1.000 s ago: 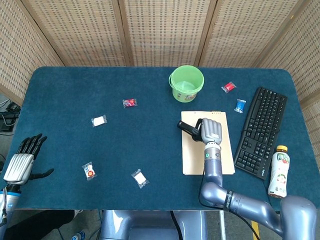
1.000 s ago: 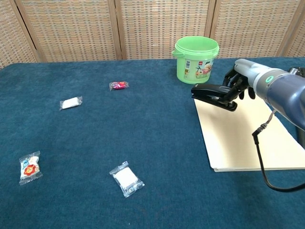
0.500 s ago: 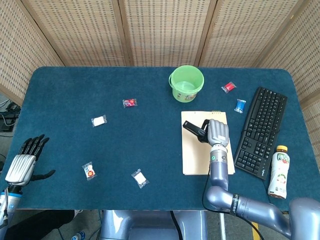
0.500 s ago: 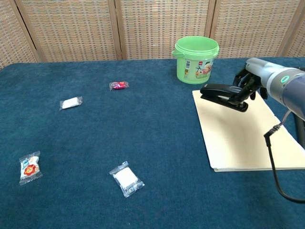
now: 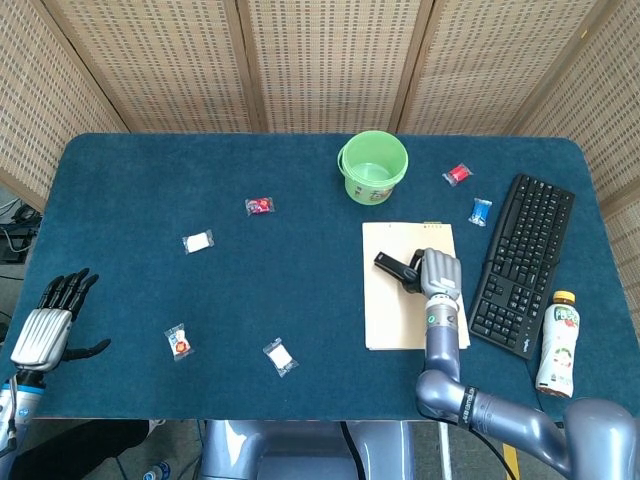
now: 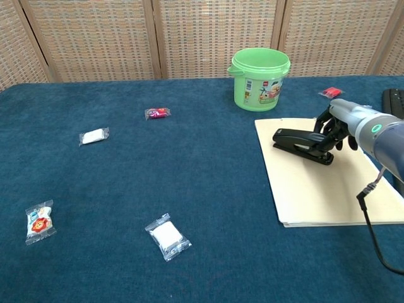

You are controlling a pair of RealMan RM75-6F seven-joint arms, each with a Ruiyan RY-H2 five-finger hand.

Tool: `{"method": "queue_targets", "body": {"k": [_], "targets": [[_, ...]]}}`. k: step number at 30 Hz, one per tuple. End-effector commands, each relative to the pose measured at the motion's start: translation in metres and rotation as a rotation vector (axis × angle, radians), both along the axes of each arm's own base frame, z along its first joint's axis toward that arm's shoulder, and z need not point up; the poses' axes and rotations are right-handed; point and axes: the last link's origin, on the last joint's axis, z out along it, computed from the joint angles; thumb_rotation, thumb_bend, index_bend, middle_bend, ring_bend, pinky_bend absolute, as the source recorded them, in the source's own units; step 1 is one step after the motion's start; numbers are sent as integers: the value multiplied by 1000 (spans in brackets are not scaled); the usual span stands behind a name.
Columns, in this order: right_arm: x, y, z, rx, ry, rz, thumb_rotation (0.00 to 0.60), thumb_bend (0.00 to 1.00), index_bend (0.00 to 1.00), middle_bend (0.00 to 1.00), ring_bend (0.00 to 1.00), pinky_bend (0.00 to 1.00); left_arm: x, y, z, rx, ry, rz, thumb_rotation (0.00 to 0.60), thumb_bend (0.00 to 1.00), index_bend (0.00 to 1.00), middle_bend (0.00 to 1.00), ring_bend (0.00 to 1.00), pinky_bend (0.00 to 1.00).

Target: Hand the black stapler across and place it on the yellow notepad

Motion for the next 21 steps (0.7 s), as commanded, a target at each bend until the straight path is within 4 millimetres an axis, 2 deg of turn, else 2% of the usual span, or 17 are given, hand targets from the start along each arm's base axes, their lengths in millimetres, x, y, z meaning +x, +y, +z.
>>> {"method": "queue_targets", "body": {"k": [1, 8, 11, 13, 15, 18, 19, 21], "targets": [[-8, 1, -3, 5, -1, -16, 600, 520, 853, 690, 689, 802, 0, 0, 0, -1, -2, -2, 600, 190, 0, 0, 0, 0], [-10, 2, -3, -4, 12, -6, 600, 507, 851, 672, 671, 792, 0, 0, 0, -2, -3, -3, 600, 189, 0, 0, 0, 0], [-10, 2, -2, -7, 13, -1, 600, 459, 832, 629, 615, 732, 1, 0, 0, -3, -3, -3, 600, 189, 0, 0, 0, 0], [-10, 3, -2, -3, 7, 1, 600, 401, 780, 548, 526, 628, 0, 0, 0, -3, -2, -3, 600, 189, 0, 0, 0, 0], [-11, 5, -1, 11, 29, 16, 600, 352, 672, 397, 380, 454, 1, 0, 0, -3, -3, -3, 600, 190, 0, 0, 0, 0], [-13, 8, 1, 24, 45, 24, 600, 299, 534, 195, 181, 245, 1, 0, 0, -3, -4, -3, 600, 190, 0, 0, 0, 0], [-14, 9, 2, 30, 53, 24, 600, 283, 491, 127, 108, 192, 0, 0, 0, -3, -5, -2, 600, 189, 0, 0, 0, 0], [-15, 10, 3, 44, 64, 26, 600, 259, 426, 38, 25, 94, 1, 0, 0, -3, -6, -1, 600, 189, 0, 0, 0, 0]]}}
